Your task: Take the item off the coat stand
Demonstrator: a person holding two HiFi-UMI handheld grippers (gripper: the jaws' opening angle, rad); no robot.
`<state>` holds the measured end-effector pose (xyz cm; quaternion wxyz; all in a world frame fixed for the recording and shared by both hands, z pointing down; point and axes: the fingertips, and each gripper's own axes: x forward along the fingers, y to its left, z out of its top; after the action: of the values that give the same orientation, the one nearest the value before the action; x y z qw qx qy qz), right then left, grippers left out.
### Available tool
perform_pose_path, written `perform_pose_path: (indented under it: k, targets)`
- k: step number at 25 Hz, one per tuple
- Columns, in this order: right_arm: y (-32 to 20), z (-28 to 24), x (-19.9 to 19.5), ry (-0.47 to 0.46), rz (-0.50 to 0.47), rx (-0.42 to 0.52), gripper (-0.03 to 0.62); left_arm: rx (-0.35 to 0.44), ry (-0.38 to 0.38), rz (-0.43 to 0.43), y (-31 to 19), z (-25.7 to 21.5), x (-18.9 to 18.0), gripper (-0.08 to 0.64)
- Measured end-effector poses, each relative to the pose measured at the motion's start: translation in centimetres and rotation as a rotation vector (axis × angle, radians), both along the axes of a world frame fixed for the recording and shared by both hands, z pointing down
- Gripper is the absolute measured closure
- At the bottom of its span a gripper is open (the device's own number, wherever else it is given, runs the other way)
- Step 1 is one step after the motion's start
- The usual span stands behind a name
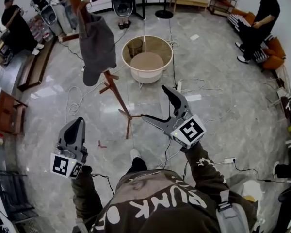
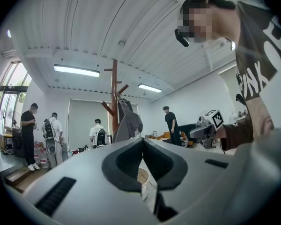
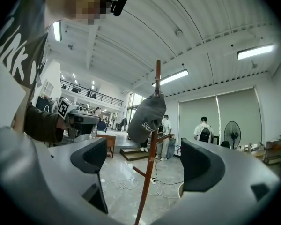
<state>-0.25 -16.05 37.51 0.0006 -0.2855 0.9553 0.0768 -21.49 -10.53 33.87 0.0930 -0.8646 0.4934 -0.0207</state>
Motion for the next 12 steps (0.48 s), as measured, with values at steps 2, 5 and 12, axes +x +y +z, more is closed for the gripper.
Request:
perform_pose_path:
  k: [2, 5, 12]
  targets:
    - [-1.4, -0.7, -1.4, -0.032, -0.016, -0.015, 0.11, 0.006, 0.004, 0.004, -1.6, -0.1, -1.4, 0.555]
    - [-3.6, -1.6, -3.4, -0.042, -0.042, -0.028, 0.106, 0.001, 0.018, 0.009, -3.9, 0.0, -3.6, 0.555]
    - [-8.3, -4.8, -6.9, -0.084, -0.083, -0.052, 0.098, -0.025, 0.054, 0.016, -8.1, 1.2, -8.5, 0.555]
